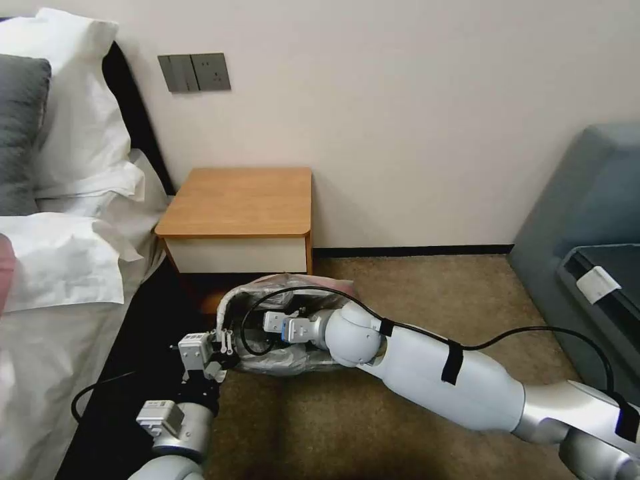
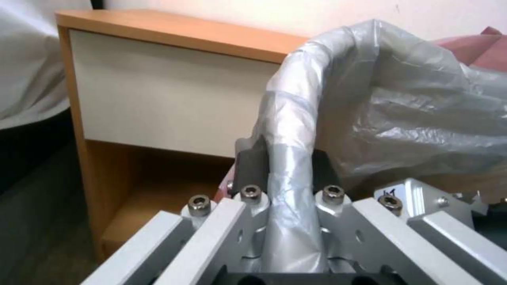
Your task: Pick up the garbage bag from the table and place it over the trash can.
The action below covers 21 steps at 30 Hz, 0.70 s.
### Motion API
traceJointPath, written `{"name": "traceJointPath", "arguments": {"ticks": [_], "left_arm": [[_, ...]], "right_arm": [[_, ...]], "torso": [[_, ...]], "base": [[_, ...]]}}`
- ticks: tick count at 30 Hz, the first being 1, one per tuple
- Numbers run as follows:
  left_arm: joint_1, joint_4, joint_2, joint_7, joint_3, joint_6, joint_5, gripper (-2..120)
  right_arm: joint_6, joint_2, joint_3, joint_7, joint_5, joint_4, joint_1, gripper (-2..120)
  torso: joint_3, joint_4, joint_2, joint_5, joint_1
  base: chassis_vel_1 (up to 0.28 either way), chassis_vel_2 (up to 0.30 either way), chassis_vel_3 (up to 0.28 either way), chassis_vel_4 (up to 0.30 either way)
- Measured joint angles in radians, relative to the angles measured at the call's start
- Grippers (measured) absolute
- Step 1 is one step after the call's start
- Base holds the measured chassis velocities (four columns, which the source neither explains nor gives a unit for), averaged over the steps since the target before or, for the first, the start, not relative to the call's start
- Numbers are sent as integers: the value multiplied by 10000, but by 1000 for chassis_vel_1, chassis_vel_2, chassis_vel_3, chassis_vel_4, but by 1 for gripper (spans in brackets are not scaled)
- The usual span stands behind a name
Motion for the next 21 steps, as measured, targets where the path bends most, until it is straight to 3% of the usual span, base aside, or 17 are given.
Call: {"name": "traceJointPath", "arguments": {"ticks": [6, 9, 15, 20, 21], "left_arm": [[-80, 212, -78, -20, -109, -5, -66, 5], [-289, 503, -112, -185, -386, 88, -693, 5], [-446, 629, -37, -357, -564, 317, -1319, 5], [-495, 825, 87, -774, -523, 734, -2087, 5], [-458, 901, 146, -882, -370, 847, -2173, 5]], "right_arm": [[138, -254, 177, -30, 507, 649, 2, 0], [26, -835, 381, 75, 1812, 1965, 145, 0], [-149, -1569, 878, 426, 3614, 3116, 2, 0], [196, -2922, 2753, 1396, 6104, 4630, -1248, 0], [871, -3559, 3333, 2608, 6809, 5209, -2029, 4]], "torso": [[0, 0, 0, 0, 0], [0, 1, 0, 0, 0], [-1, 1, 0, 1, 0], [0, 0, 0, 3, 0], [-1, -2, 1, 2, 0]], "base": [[0, 0, 0, 0], [0, 0, 0, 0], [0, 0, 0, 0], [0, 0, 0, 0], [0, 0, 0, 0]]}}
